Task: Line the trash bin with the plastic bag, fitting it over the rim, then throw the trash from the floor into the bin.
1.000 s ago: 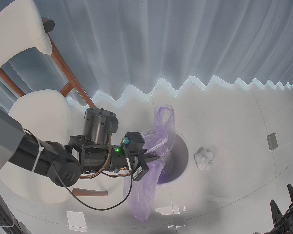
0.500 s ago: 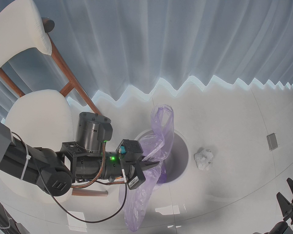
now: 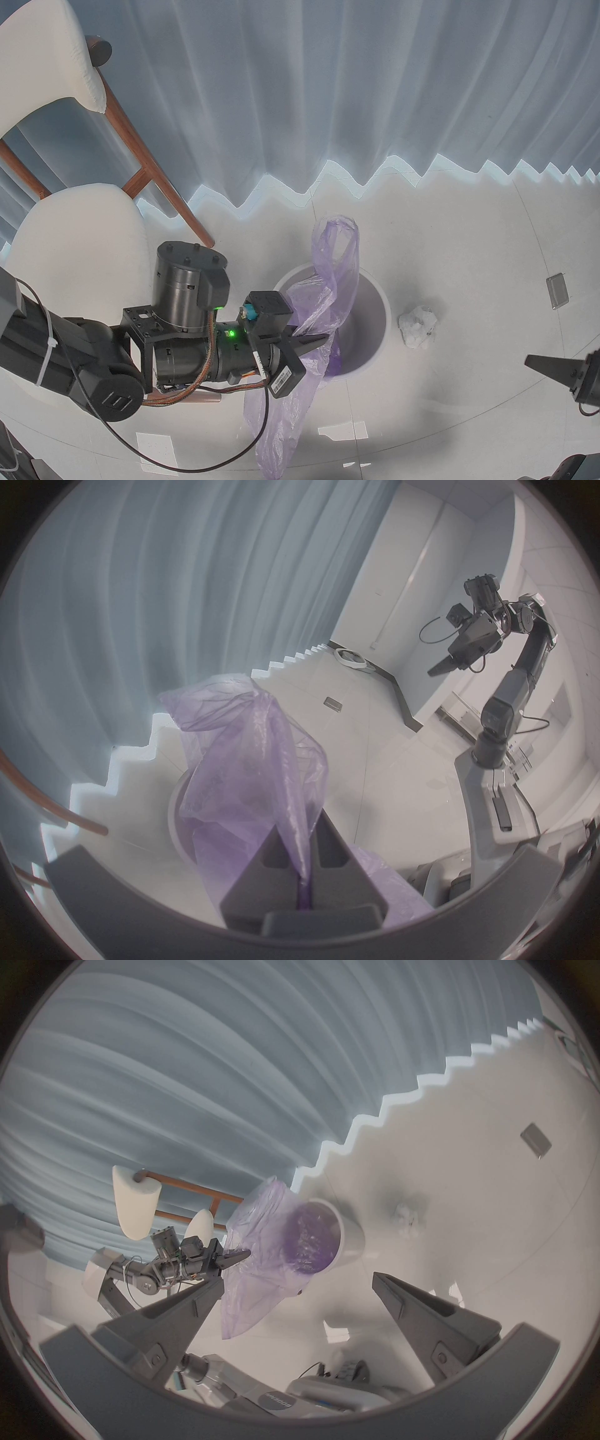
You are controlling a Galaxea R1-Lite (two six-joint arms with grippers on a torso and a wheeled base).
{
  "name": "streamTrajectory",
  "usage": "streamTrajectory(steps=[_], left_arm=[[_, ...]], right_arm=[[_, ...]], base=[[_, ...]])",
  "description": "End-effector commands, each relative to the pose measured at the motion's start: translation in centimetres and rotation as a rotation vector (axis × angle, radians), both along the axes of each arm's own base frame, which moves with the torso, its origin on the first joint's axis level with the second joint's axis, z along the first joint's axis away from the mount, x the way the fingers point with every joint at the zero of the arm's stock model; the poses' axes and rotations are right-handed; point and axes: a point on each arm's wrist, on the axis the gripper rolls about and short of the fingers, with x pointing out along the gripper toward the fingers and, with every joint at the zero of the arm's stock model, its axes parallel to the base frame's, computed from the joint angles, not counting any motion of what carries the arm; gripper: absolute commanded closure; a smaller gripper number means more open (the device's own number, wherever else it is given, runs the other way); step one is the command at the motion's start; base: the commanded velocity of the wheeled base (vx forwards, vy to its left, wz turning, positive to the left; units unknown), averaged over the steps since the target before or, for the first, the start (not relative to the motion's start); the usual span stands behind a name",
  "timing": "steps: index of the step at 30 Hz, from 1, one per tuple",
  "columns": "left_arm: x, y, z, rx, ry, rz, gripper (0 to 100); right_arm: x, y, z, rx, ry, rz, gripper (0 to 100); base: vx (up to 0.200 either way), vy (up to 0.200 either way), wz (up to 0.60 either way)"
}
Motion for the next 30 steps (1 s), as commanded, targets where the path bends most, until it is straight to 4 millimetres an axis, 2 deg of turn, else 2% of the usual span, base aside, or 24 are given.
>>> streamTrajectory(steps=[1, 4, 5, 10, 18, 29, 30], left_arm=[[-1.2, -1.4, 0.6, -0.034, 0.015, 0.045, 100], [-1.2, -1.4, 0.5, -0.025, 0.010, 0.051, 100], [-1.1, -1.3, 0.3, -0.021, 0.013, 0.051, 100], [-1.0, -1.0, 0.1, 0.003, -0.007, 0.040, 100], [-1.0, -0.9, -0.2, 0.015, -0.006, 0.038, 100], [-1.0, -0.9, -0.4, 0.021, -0.002, 0.039, 100], [-1.1, -0.9, -0.4, 0.021, -0.002, 0.037, 100]], right_arm=[[6.1, 1.8, 0.7, 0.040, 0.203, 0.039, 0], [7.5, 2.2, 1.0, 0.046, 0.223, 0.038, 0], [8.7, 2.5, 1.1, 0.051, 0.234, 0.032, 0], [11.5, 3.4, 1.1, 0.057, 0.215, 0.039, 0], [14.7, 7.3, 0.4, 0.019, 0.211, 0.118, 0], [19.7, 9.6, -0.1, 0.003, 0.184, 0.085, 0], [20.6, 10.0, -0.2, 0.002, 0.165, 0.070, 0]], base=[[0.000, 0.000, 0.00], [0.000, 0.000, 0.00], [0.000, 0.000, 0.00], [0.000, 0.000, 0.00], [0.000, 0.000, 0.00], [0.000, 0.000, 0.00], [0.000, 0.000, 0.00]])
